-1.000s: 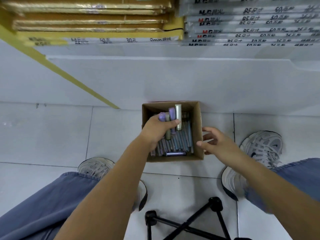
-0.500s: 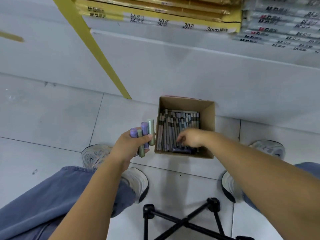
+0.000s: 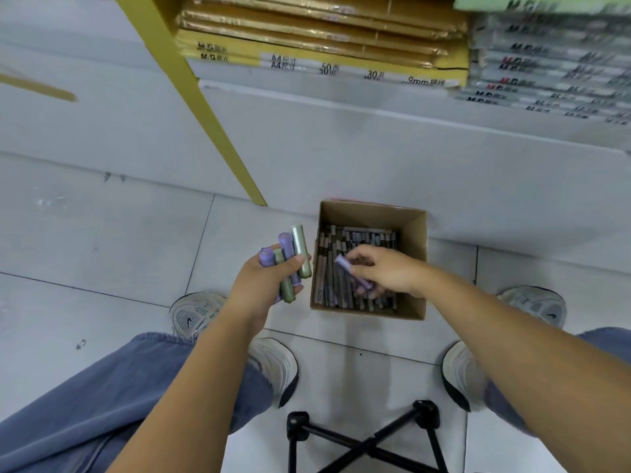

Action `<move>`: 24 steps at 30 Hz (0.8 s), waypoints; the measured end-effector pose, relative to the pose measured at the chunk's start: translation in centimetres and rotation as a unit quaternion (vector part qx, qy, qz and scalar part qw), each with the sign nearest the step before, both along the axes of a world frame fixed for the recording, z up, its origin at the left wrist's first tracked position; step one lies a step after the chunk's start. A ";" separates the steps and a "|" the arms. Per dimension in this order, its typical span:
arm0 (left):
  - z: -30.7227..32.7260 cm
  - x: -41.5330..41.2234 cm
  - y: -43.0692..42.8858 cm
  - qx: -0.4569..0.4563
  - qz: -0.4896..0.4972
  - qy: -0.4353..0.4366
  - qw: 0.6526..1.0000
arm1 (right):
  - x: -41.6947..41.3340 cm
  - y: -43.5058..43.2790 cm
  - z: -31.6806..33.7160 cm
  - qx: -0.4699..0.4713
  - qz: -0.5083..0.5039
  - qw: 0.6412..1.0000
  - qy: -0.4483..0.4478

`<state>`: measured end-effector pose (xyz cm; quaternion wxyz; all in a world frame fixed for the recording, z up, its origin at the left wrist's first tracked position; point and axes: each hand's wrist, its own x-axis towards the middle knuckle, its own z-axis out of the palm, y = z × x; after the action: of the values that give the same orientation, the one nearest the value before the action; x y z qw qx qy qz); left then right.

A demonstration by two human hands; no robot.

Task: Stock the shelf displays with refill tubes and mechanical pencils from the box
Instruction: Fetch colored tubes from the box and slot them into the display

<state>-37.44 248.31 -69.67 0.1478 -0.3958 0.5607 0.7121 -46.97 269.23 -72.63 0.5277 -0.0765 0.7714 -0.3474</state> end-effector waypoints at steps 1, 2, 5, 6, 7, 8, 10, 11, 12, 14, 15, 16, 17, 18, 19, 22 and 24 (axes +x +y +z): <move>0.7 -0.2 0.2 0.001 -0.003 0.014 1.000 | 0.0 0.3 1.6 -0.028 -0.020 0.999 0.012; 1.4 -0.3 0.6 0.003 -0.013 0.028 1.000 | 0.0 0.7 3.3 -0.047 -0.025 0.998 0.039; 4.3 -0.7 1.9 -0.004 -0.061 0.071 0.996 | 0.3 1.6 8.3 -0.091 -0.041 0.991 0.092; 5.4 -0.8 2.2 -0.009 -0.073 0.089 0.993 | 0.5 1.9 9.9 -0.103 -0.044 0.988 0.101; 6.7 -1.0 2.5 -0.014 -0.079 0.110 0.991 | 0.7 2.2 11.7 -0.115 -0.047 0.986 0.115; 8.0 -1.1 2.6 -0.021 -0.084 0.130 0.988 | 1.0 2.4 13.4 -0.131 -0.054 0.981 0.133; 10.8 -1.3 2.7 -0.045 -0.096 0.165 0.981 | 1.6 3.0 16.7 -0.184 -0.102 0.963 0.170; 12.3 -1.4 2.7 -0.058 -0.103 0.183 0.976 | 2.0 3.3 18.3 -0.211 -0.132 0.950 0.187; 13.8 -1.5 2.7 -0.069 -0.109 0.202 0.971 | 2.3 3.6 19.9 -0.235 -0.156 0.937 0.204; 17.0 -1.6 2.9 -0.081 -0.113 0.239 0.961 | 2.9 4.2 22.7 -0.273 -0.188 0.912 0.242; 18.5 -1.6 3.1 -0.084 -0.111 0.255 0.957 | 3.1 4.6 24.0 -0.287 -0.198 0.900 0.262; 20.1 -1.7 3.2 -0.083 -0.109 0.269 0.953 | 3.3 4.8 25.2 -0.300 -0.205 0.888 0.281; 21.6 -1.7 3.3 -0.082 -0.109 0.283 0.950 | 3.5 4.9 26.5 -0.309 -0.211 0.877 0.302; 23.0 -1.9 3.4 -0.082 -0.111 0.295 0.946 | 3.6 5.1 27.8 -0.318 -0.217 0.865 0.322; 24.4 -2.0 3.5 -0.085 -0.117 0.306 0.941 | 3.7 5.1 29.0 -0.328 -0.224 0.853 0.339; 28.1 -2.6 4.0 -0.091 -0.132 0.342 0.926 | 3.6 5.2 32.6 -0.356 -0.252 0.820 0.371; 30.3 -3.2 4.3 -0.099 -0.141 0.364 0.915 | 3.2 5.1 35.0 -0.357 -0.260 0.806 0.394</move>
<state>-40.64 252.62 -39.42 -0.0071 -0.0385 0.6933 0.7196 -43.79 274.33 -37.67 0.0039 -0.1867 0.7255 -0.6625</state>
